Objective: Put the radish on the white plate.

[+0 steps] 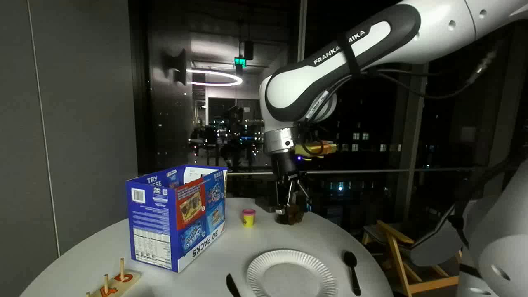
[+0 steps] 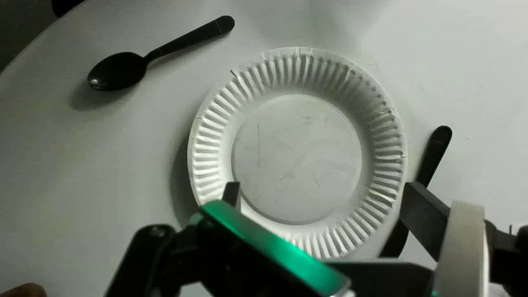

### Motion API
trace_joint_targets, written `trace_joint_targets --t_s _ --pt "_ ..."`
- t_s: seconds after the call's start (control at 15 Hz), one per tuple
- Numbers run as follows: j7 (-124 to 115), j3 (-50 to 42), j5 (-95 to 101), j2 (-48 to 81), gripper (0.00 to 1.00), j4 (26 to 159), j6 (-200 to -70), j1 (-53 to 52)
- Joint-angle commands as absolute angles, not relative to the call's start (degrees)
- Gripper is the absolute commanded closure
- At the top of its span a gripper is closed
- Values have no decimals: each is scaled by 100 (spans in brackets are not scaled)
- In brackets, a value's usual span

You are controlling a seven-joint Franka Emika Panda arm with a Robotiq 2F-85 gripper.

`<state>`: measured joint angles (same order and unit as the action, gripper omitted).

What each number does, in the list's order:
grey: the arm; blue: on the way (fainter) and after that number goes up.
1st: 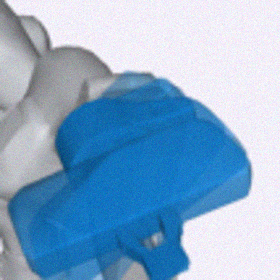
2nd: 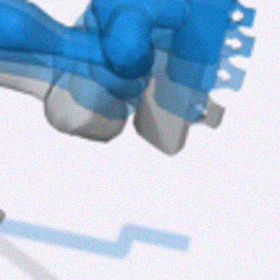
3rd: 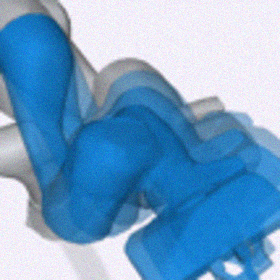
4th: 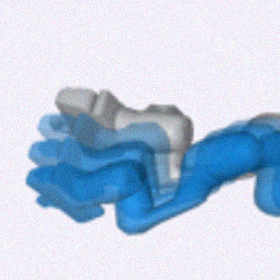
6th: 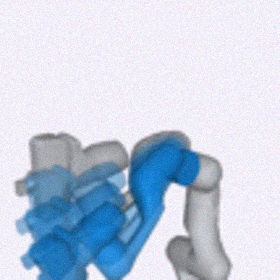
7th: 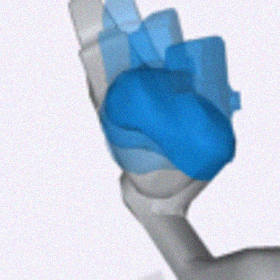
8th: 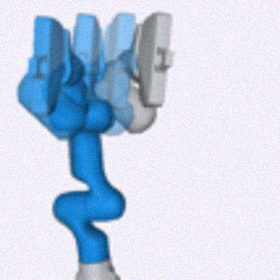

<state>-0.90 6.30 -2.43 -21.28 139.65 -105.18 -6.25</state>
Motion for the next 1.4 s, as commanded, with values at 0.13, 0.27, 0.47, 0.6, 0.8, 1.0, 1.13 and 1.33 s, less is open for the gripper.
trace_joint_targets --t_s 0.13,0.27,0.47,0.6,0.8,1.0,1.13,1.33 --pt "-92 624 -241 -2128 0 13914 -10513 -632" --pt "-92 625 -241 -2128 0 13907 -10513 -632" --pt "-92 624 -241 -2128 0 13907 -10513 -632" --pt "-92 624 -241 -2128 0 13907 -10513 -632" --pt "-92 624 -241 -2128 0 13907 -10513 -632" --pt "-92 624 -241 -2128 0 13907 -10513 -632" --pt "-92 624 -241 -2128 0 13907 -10513 -632" --pt "44 671 -414 -1998 0 14007 -10743 -761"
